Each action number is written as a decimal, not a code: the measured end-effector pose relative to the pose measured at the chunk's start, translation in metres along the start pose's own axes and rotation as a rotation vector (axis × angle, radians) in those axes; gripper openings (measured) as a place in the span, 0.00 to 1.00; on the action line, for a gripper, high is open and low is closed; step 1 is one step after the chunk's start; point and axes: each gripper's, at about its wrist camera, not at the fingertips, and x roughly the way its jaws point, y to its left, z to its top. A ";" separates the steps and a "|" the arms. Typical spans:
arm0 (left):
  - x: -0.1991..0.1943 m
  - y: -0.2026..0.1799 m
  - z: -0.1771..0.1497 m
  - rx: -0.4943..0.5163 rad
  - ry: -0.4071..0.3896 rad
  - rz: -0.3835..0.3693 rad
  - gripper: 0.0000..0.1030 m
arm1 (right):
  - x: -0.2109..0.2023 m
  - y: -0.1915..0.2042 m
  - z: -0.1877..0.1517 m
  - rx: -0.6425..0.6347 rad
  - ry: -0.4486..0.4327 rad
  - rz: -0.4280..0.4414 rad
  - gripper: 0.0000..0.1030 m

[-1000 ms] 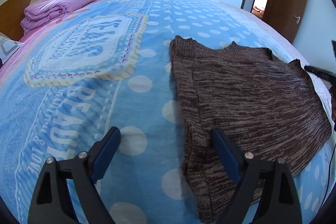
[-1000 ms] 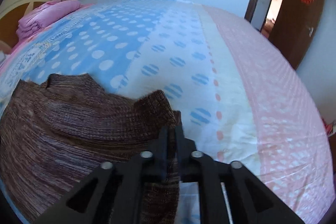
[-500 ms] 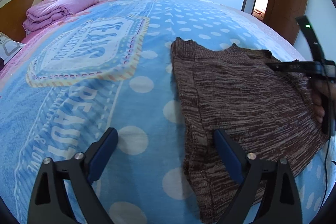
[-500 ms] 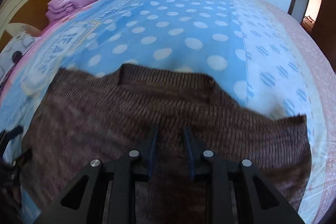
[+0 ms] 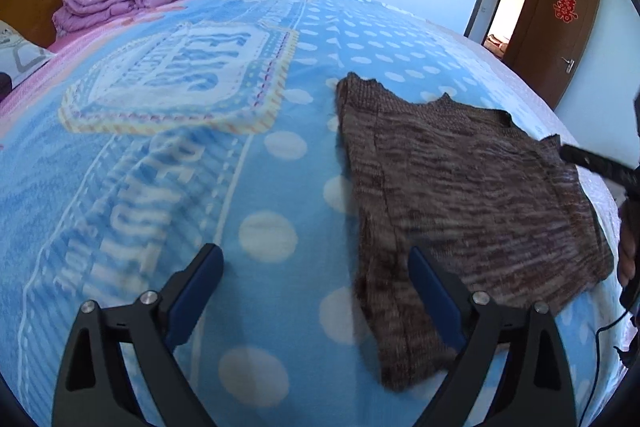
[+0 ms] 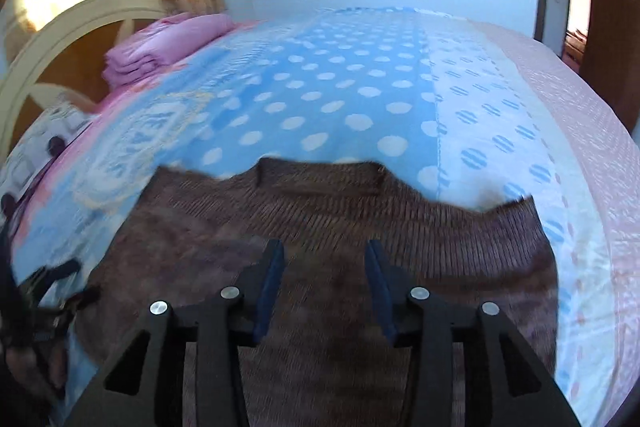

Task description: Fold small clothes

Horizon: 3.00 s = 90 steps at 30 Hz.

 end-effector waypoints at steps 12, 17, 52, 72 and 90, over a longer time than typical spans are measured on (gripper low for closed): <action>-0.023 -0.001 -0.030 0.183 0.052 0.057 0.99 | -0.019 0.001 -0.096 -0.081 0.035 -0.039 0.61; -0.042 -0.007 -0.042 0.189 0.010 -0.056 0.84 | -0.019 0.001 -0.099 -0.079 0.032 -0.044 0.64; -0.004 0.014 0.027 0.092 0.011 0.125 0.77 | -0.020 0.150 -0.090 -0.361 -0.029 -0.008 0.70; 0.046 -0.014 0.059 0.157 0.018 0.097 0.86 | 0.014 0.228 -0.105 -0.550 -0.040 -0.071 0.70; 0.068 -0.022 0.088 0.087 -0.011 -0.142 0.90 | 0.028 0.262 -0.103 -0.614 -0.074 -0.183 0.70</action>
